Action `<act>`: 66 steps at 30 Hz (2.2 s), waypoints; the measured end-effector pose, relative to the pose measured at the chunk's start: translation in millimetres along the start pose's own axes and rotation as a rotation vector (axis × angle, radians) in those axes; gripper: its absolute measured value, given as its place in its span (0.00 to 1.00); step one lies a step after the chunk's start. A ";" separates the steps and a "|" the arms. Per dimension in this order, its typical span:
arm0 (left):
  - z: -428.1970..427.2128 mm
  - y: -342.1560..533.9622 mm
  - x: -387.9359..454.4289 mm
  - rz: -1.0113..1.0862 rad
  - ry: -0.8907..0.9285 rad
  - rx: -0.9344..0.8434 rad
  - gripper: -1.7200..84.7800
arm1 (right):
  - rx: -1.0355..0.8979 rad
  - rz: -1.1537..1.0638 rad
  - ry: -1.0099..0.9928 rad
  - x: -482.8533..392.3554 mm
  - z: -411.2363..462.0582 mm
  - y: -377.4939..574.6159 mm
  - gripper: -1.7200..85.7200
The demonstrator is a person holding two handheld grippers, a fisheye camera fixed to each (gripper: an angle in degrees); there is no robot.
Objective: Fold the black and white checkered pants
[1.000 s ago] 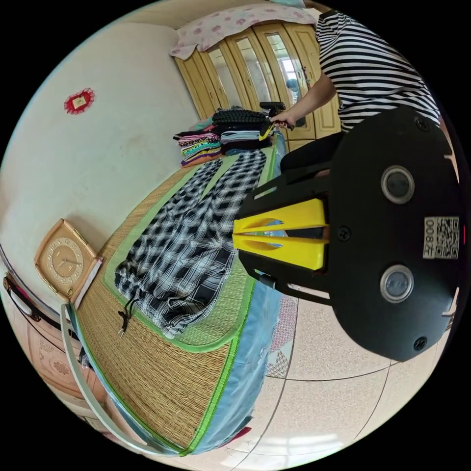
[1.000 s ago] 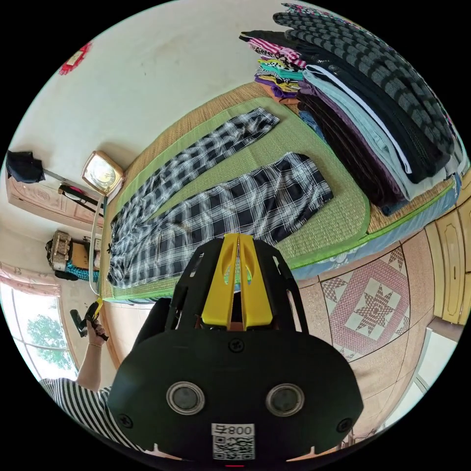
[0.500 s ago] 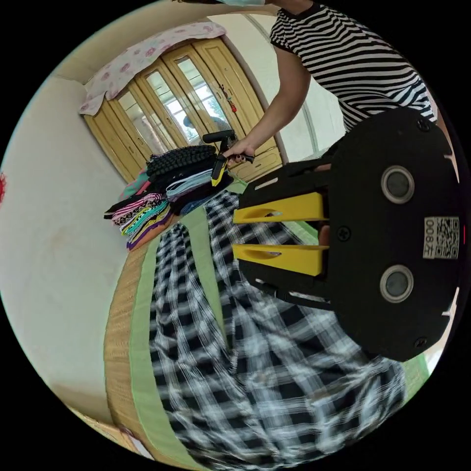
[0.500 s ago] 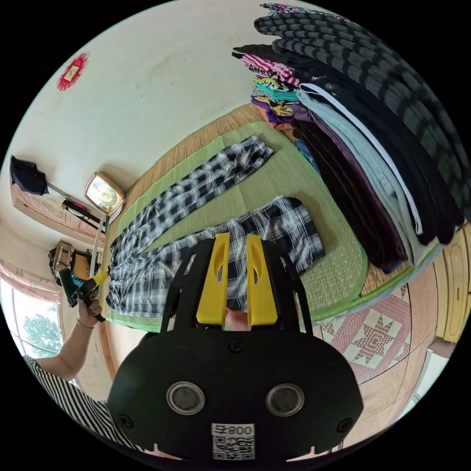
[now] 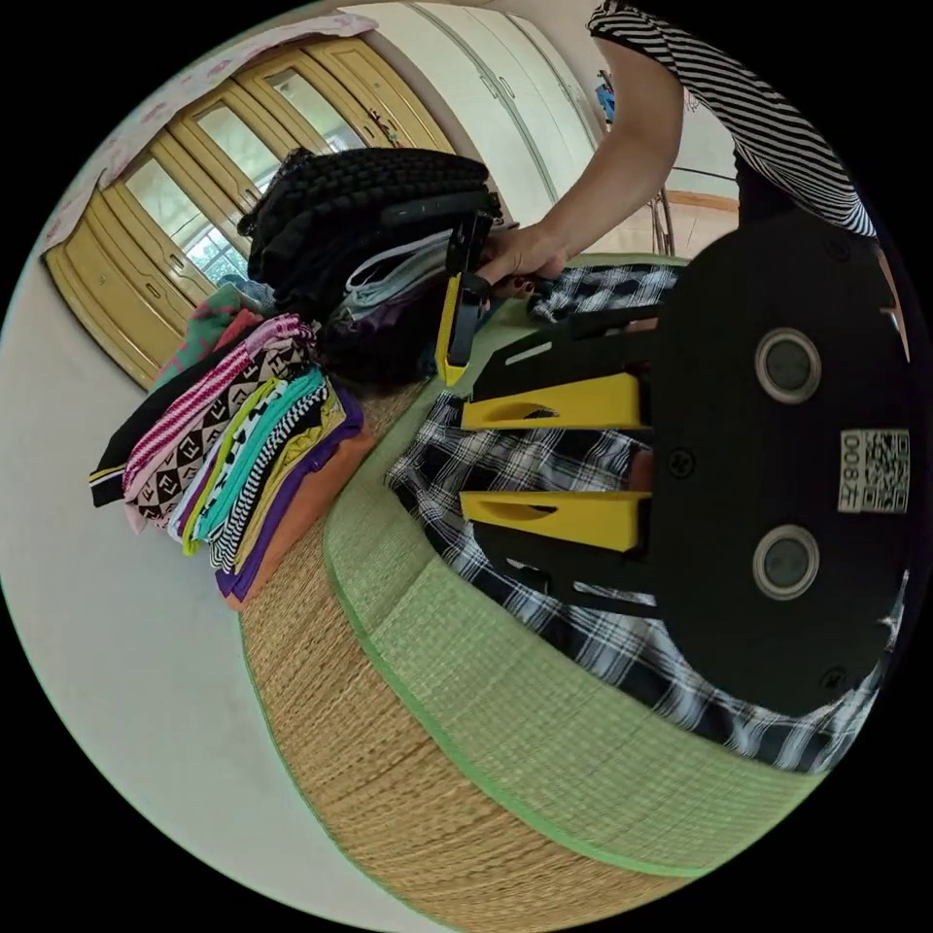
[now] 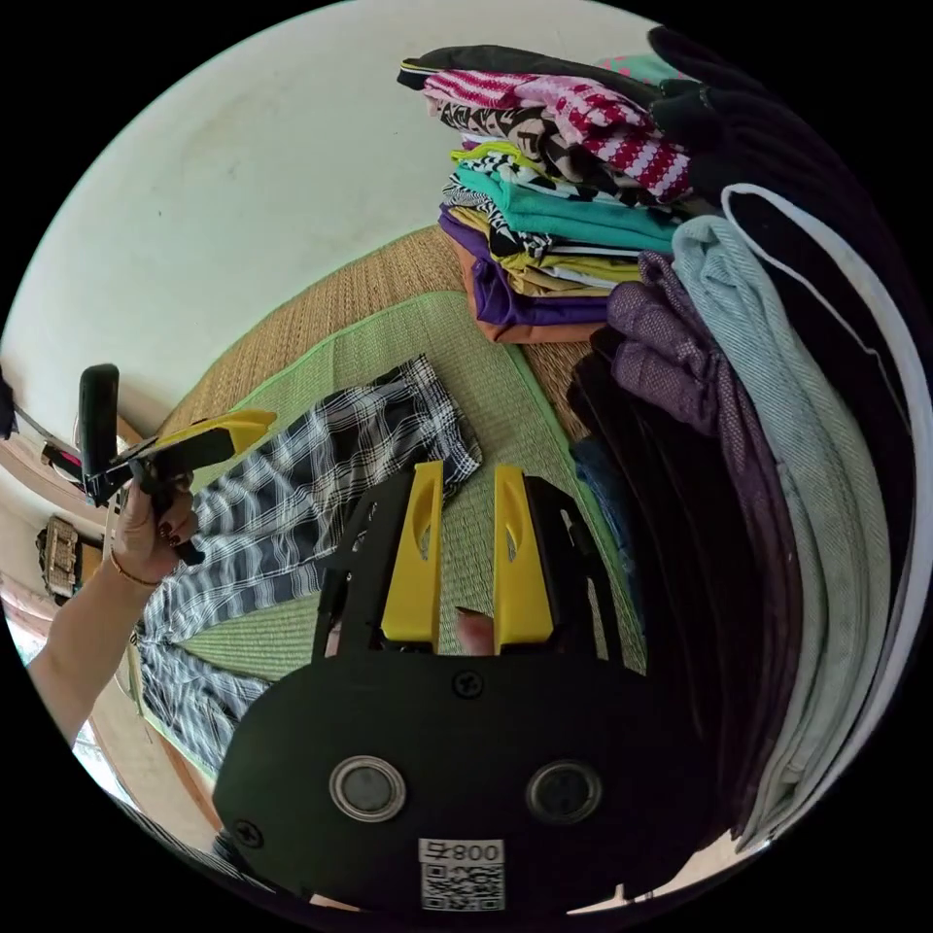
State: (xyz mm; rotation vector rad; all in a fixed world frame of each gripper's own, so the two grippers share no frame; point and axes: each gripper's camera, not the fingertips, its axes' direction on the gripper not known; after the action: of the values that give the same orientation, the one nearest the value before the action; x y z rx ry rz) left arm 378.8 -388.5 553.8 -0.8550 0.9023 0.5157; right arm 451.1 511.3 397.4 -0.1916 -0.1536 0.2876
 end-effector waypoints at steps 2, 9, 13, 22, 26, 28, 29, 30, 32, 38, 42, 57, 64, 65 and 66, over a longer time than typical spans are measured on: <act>22.3 -44.1 4.5 0.049 -0.039 -0.057 0.13 | -0.011 -0.001 0.004 -2.3 10.8 -5.1 0.12; 80.2 -133.7 21.6 0.132 -0.223 -0.255 0.09 | -0.021 0.031 0.007 -1.9 22.6 -9.9 0.07; 63.6 -164.7 42.5 0.170 -0.169 -0.143 0.04 | 0.060 -0.001 -0.044 -4.8 -11.7 -6.2 0.05; 73.2 -214.8 60.8 0.159 -0.195 -0.135 0.09 | 0.003 0.044 0.015 10.6 -20.3 -2.6 0.09; 59.4 -200.0 79.8 0.200 -0.003 -0.098 0.10 | 0.052 -0.029 0.073 1.6 -59.5 45.2 0.10; 60.4 -187.0 96.2 0.241 0.071 -0.127 0.11 | 0.061 -0.034 0.127 3.0 -78.4 76.9 0.10; 63.9 -177.6 108.4 0.265 0.107 -0.155 0.12 | 0.055 -0.028 0.152 6.1 -87.1 99.0 0.10; 66.2 -173.1 114.4 0.274 0.122 -0.166 0.12 | 0.043 -0.024 0.158 8.3 -89.9 109.6 0.10; 80.5 -158.5 138.2 0.304 0.152 -0.229 0.12 | -0.014 0.004 0.183 17.7 -95.9 147.3 0.10; 122.3 -149.6 171.5 0.304 0.053 -0.369 0.13 | -0.077 0.134 0.102 51.1 -85.1 181.1 0.11; 134.5 -153.2 173.7 0.277 0.027 -0.381 0.11 | -0.069 0.173 0.045 61.9 -77.1 173.2 0.10; 146.2 -139.5 153.8 0.204 0.129 -0.364 0.05 | -0.055 0.168 -0.015 75.9 -75.8 167.4 0.07; 134.6 -108.5 152.8 0.263 0.091 -0.329 0.07 | 0.009 0.178 0.084 73.5 -92.4 167.8 0.07; 135.7 -100.1 146.9 0.241 0.090 -0.350 0.08 | -0.062 0.212 0.079 79.9 -79.1 165.7 0.08; 132.5 -95.6 143.3 0.221 0.095 -0.335 0.09 | -0.077 0.221 0.071 81.6 -76.0 165.5 0.08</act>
State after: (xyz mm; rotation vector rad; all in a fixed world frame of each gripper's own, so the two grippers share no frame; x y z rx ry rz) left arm 584.6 -328.6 517.9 -1.0957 1.0200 0.8407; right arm 497.8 678.6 299.1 -0.2960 -0.0734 0.4943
